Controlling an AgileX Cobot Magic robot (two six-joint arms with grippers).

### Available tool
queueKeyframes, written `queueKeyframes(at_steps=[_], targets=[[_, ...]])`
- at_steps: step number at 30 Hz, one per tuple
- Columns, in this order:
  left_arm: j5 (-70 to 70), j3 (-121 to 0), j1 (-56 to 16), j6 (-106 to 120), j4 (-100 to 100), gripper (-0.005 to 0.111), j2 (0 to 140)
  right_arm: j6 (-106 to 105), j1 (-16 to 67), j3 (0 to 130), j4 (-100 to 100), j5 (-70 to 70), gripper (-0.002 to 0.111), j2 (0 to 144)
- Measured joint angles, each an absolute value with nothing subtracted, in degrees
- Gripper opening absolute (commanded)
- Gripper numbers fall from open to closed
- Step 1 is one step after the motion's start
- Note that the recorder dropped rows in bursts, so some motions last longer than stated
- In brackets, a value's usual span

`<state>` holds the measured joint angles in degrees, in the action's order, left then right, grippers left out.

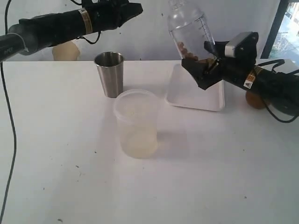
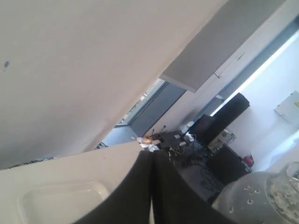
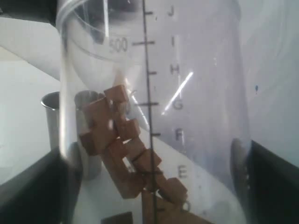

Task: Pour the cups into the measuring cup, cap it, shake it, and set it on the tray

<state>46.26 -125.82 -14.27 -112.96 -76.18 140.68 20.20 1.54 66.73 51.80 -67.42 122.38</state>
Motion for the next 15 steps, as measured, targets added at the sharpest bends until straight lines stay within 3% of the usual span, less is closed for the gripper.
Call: queueKeyframes(at_steps=[15], targets=[[68.5,-128.3,-7.4,-92.1,-89.0,0.0,142.6,19.7,6.2,67.7,55.3,-62.5,0.0,122.4]])
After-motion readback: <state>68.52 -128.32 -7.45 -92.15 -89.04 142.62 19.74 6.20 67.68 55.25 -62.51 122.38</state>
